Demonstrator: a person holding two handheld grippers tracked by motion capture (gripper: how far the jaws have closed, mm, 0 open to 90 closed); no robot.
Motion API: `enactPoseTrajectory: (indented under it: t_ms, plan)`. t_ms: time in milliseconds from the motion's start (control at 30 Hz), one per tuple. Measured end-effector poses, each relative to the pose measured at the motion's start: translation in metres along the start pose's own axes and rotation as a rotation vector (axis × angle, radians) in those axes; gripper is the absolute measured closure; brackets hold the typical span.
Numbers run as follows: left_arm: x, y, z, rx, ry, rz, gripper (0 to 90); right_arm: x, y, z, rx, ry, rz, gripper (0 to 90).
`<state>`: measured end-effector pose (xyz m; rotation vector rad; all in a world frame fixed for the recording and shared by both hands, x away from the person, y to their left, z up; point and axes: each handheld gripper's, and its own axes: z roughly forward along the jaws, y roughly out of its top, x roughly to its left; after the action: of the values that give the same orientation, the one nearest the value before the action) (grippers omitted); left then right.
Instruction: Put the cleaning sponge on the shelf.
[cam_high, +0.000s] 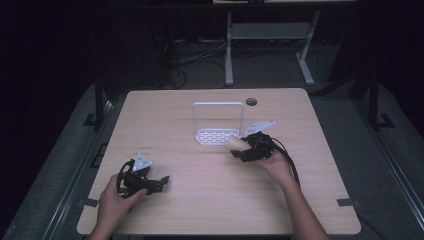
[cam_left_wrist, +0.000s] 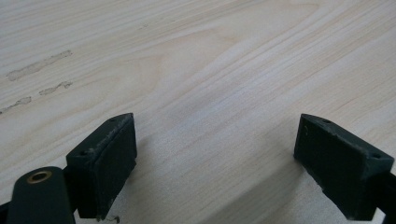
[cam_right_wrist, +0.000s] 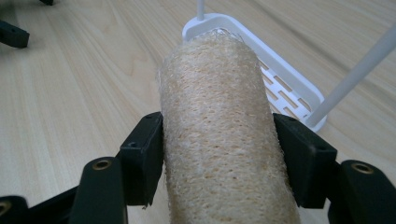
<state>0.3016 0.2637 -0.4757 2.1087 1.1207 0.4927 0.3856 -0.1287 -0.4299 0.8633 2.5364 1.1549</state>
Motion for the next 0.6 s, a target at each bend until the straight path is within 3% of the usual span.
enactPoseTrajectory:
  t_ms: [600]
  plan:
    - [0.000, 0.000, 0.000, 0.000, 0.000, 0.000, 12.6, -0.001, 0.015, 0.017, -0.003, -0.013, 0.013, 37.0]
